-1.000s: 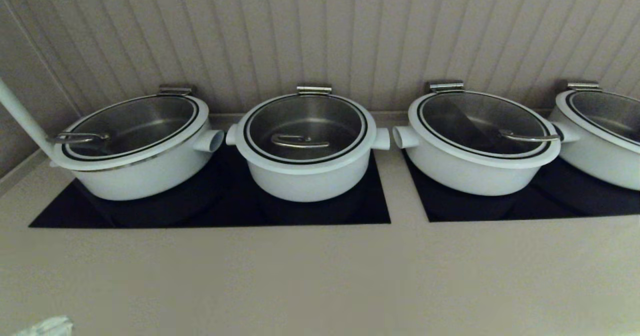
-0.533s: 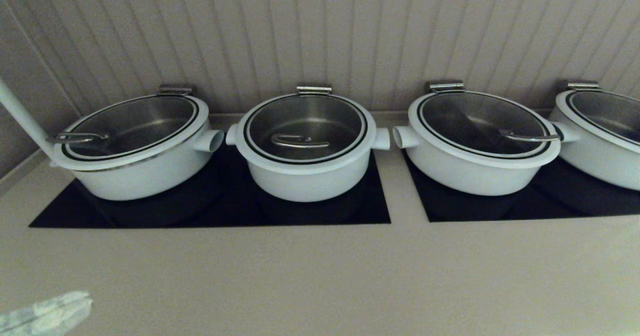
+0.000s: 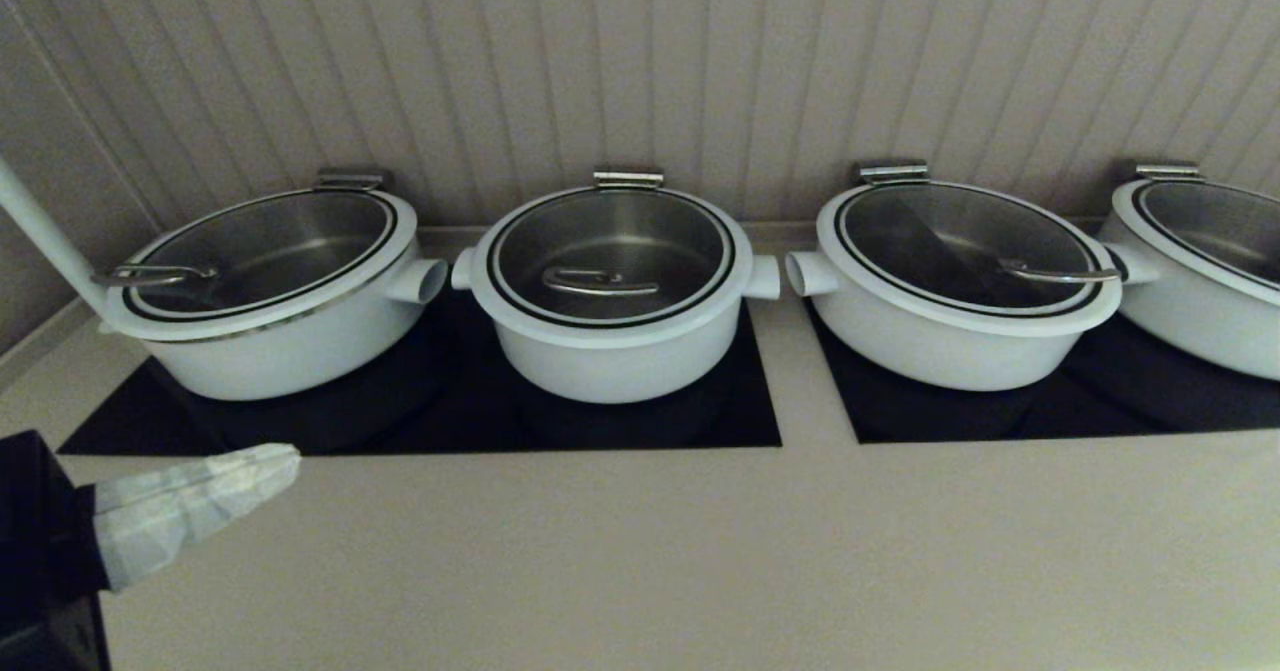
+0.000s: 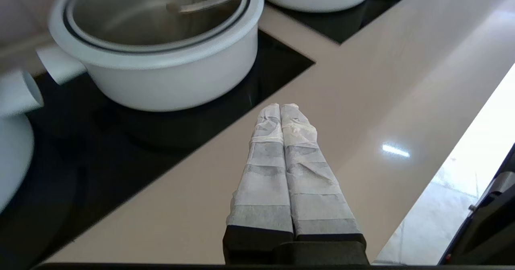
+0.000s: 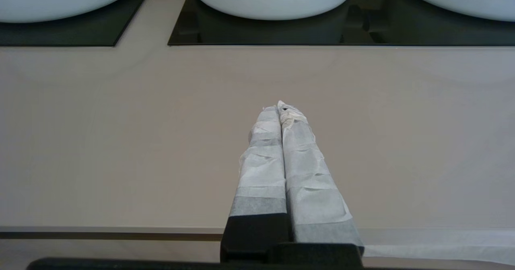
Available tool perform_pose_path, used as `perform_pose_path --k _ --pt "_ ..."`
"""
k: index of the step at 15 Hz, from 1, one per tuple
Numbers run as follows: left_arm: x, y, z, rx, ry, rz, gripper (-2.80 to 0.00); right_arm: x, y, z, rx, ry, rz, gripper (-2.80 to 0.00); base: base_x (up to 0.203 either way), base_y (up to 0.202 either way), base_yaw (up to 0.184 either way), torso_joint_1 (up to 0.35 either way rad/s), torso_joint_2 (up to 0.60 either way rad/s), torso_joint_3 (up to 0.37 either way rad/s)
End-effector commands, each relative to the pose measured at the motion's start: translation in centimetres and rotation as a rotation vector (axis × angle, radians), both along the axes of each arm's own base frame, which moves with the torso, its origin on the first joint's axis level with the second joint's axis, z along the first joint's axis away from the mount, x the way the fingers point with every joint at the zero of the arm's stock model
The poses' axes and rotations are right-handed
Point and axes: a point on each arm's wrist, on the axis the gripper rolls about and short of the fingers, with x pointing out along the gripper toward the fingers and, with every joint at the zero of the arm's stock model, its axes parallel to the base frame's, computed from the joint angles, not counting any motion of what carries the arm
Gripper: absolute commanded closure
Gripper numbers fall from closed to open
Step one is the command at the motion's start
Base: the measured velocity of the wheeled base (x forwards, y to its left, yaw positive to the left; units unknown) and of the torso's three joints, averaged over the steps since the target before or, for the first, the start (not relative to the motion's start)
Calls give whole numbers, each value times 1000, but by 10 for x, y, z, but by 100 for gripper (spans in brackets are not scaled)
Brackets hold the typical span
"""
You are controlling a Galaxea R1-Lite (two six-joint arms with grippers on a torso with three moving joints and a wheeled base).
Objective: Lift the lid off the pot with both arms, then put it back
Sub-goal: Open the food pot lid a small opening with the left arm
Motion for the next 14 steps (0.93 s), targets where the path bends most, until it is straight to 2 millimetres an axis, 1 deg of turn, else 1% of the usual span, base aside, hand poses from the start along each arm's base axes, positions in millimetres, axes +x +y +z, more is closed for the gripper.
perform_pose_path --k 1,5,11,14 --pt "18 -3 -6 10 63 -2 0 0 0 0 2 1 0 0 0 0 0 0 0 0" --pt "40 -6 -5 10 59 2 0 0 0 0 0 1 0 0 0 0 0 0 0 0" --pt "58 -8 -11 21 109 17 0 0 0 0 0 1 0 0 0 0 0 0 0 0" --pt "74 -10 -13 18 88 34 0 0 0 0 3 1 0 0 0 0 0 0 0 0"
